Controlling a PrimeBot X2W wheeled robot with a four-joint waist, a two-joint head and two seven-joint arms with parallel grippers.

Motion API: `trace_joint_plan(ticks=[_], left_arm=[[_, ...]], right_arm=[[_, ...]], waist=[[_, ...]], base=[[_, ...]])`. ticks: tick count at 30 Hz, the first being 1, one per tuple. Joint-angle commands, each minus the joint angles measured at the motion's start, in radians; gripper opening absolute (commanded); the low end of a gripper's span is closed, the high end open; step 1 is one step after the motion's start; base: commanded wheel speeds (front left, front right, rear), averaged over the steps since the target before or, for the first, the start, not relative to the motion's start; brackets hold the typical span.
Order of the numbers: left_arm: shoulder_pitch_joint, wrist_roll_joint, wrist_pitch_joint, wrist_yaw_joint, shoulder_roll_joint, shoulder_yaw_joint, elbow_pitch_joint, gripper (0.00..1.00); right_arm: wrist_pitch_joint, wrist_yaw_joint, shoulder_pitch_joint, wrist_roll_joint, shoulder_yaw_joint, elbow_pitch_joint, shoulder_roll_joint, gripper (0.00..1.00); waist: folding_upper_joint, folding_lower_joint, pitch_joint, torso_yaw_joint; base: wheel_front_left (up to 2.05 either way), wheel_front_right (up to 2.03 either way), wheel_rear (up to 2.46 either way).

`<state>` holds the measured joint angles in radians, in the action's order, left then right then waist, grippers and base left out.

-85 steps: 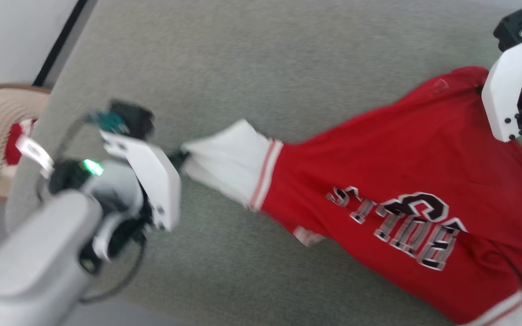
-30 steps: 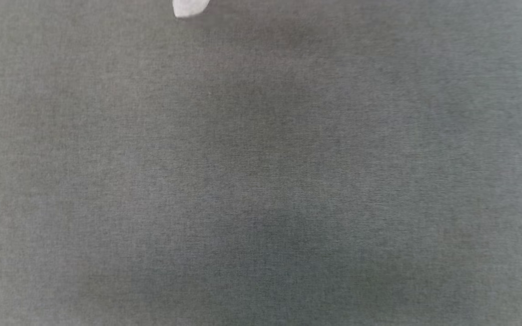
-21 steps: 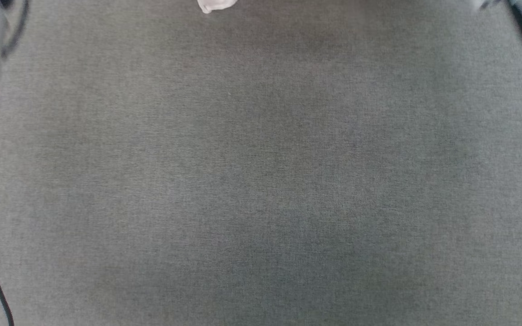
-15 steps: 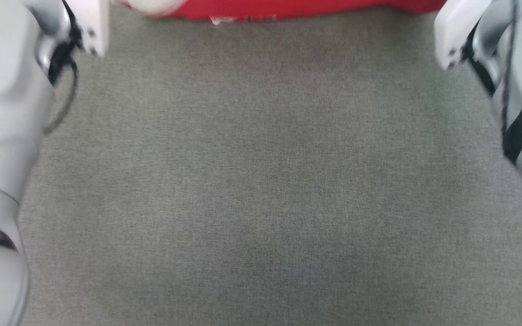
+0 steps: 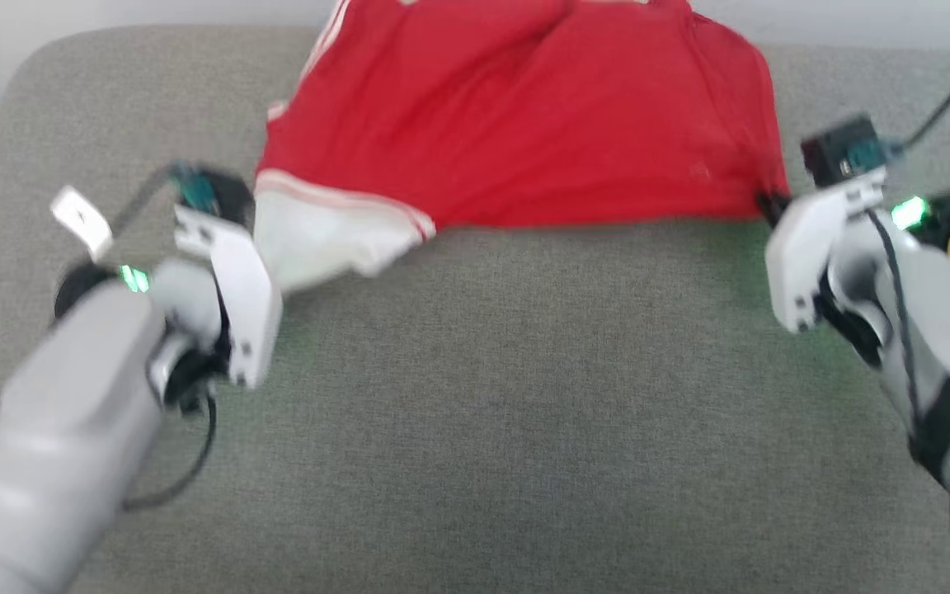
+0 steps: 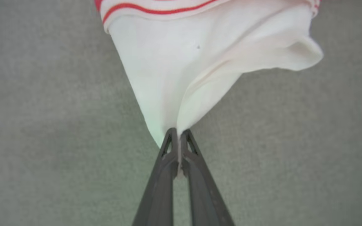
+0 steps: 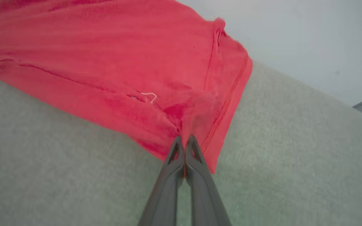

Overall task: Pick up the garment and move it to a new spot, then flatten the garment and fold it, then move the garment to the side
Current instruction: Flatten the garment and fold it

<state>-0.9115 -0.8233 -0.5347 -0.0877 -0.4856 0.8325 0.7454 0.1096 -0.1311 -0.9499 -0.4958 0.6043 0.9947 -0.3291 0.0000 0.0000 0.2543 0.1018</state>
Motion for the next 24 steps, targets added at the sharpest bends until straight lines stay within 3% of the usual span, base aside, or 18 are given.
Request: trace_joint_plan(ticks=[1,8,14,20,24], left_arm=[[0.057,-0.02,-0.028,0.027,-0.025,0.002,-0.059,0.0],[0.332,-0.083,-0.125,0.219,-0.162,-0.009,-0.465,0.0],[0.521,-0.124,-0.17,0.375,-0.264,-0.016,-0.753,0.0],[0.652,-0.154,-0.2,0.469,-0.327,-0.006,-0.905,0.0],[0.695,-0.167,-0.221,0.498,-0.354,0.004,-0.957,0.0]], right_arm=[[0.024,0.001,0.048,-0.045,0.018,-0.05,-0.037,0.0],[0.156,0.001,0.256,-0.22,0.076,-0.319,-0.204,0.0],[0.258,0.001,0.425,-0.296,0.079,-0.535,-0.325,0.0],[0.358,0.001,0.604,-0.358,0.063,-0.72,-0.408,0.0],[0.405,0.001,0.68,-0.383,0.062,-0.812,-0.458,0.0]], waist=[[0.0,0.0,-0.011,0.002],[0.0,0.0,-0.035,0.004],[0.0,0.0,-0.055,0.002],[0.0,0.0,-0.071,-0.002],[0.0,0.0,-0.075,-0.004]], base=[[0.0,0.0,0.0],[0.0,0.0,0.0],[0.0,0.0,0.0],[0.0,0.0,0.0],[0.0,0.0,0.0]])
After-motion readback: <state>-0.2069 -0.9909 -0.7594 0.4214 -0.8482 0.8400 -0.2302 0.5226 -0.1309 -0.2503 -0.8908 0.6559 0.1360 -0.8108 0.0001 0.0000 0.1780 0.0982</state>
